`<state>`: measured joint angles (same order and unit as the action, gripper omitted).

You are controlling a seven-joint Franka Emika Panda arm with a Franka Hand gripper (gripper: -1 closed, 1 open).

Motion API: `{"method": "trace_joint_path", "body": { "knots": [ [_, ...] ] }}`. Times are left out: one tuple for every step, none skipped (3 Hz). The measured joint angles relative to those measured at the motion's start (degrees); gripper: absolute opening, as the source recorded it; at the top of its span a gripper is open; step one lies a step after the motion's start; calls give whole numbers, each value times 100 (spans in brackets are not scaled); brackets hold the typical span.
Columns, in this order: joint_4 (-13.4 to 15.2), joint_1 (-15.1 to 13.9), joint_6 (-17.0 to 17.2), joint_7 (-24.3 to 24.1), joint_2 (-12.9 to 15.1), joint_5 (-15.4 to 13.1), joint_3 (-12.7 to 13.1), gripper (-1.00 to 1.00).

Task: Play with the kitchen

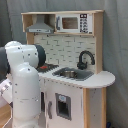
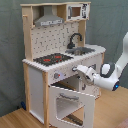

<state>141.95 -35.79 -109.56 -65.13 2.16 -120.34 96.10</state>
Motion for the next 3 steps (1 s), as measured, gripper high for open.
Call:
{"method": "trace_joint_path", "body": {
  "knots": [
    [-54,0,289,358,2,156,310,100],
    [-261,0,481,772,3,249,583,100],
    [-540,1,602,1232,3,345,838,100]
  ]
}}
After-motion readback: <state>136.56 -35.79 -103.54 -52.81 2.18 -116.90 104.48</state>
